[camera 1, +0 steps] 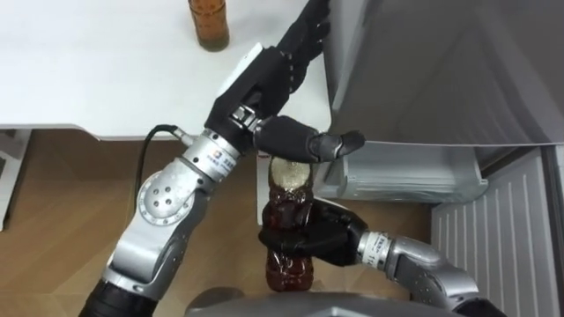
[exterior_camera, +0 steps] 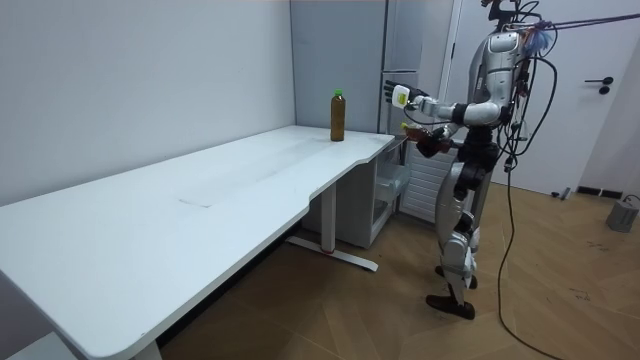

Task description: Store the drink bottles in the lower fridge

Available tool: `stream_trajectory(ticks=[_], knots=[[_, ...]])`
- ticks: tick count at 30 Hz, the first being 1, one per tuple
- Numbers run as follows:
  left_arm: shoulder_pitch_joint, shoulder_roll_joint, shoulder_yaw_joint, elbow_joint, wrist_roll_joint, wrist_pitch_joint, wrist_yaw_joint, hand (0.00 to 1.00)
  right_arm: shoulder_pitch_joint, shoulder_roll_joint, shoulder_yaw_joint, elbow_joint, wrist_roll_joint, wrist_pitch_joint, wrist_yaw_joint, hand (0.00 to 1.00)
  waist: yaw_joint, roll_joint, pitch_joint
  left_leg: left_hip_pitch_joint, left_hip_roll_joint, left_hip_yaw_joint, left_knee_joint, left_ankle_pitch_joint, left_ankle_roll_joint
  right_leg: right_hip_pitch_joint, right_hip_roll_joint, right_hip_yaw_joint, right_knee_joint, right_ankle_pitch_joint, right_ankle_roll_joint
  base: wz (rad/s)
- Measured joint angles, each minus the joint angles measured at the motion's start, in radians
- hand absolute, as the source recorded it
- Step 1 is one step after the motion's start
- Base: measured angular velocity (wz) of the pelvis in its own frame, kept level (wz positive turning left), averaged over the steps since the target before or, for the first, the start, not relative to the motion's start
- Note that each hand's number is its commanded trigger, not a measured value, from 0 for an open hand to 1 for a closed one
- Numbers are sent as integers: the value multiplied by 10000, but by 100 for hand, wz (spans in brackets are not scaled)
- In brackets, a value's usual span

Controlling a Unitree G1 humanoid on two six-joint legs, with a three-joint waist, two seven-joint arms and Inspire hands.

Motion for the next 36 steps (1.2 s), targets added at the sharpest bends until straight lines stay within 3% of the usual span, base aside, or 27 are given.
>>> stream_trajectory(ticks=[4, 9, 12, 16, 20, 25, 29, 36], knots=[[20, 92, 670, -256, 138, -1, 171, 0, 156, -41, -274, 5, -302, 0, 23, 100, 38, 60, 1, 55, -3, -118, -50, 7, -9, 61, 6, -39, -15, -1, 0, 5], [62, -55, 1494, -312, 777, -322, 799, 0, 668, -52, -824, 4, -383, -10, 55, 100, 354, 124, 19, 311, 11, 14, -210, 12, -10, 217, 15, 36, -44, -1, 1, -6], [63, 2, 1900, -357, 757, -406, 1245, 0, 712, -284, -848, 3, -387, -23, 55, 100, 476, 156, 24, 345, 6, 15, -170, 11, -10, 256, 15, 51, -53, -1, 1, -4], [181, -33, 3028, -1010, 709, -575, 1929, 0, 904, -301, -1471, 1, -893, -23, 62, 100, 660, 244, 32, 443, 6, 16, -184, 11, -10, 337, 11, 57, -65, -1, 1, 0], [495, -235, 4245, -1536, 217, -1011, 2622, 0, 1265, -218, -2309, -3, -1587, -24, 213, 100, 920, 359, -54, 584, -4, 46, -497, 63, -2, 353, 5, 67, -59, -2, 3, -4], [691, -405, 5532, -1826, 183, -1478, 3715, 0, 1714, -26, -2846, -4, -1895, -24, 355, 100, 1282, 297, -120, 846, 2, 15, -765, 243, -61, 469, 6, -34, -79, -2, 2, 2], [923, -424, 6252, -1804, 227, -1519, 4703, 0, 1951, 19, -3055, -152, -2092, -25, 373, 100, 1415, 324, -108, 1007, -18, -59, -768, 245, -64, 768, 4, -103, -220, -3, 1, 5], [967, -431, 6913, -1148, 78, -1521, 5778, 0, 2085, 96, -3142, -377, -2299, -21, 390, 100, 1658, 374, -70, 1011, -25, -133, -740, 241, -64, 851, -1, -179, -206, -3, 0, 3]])
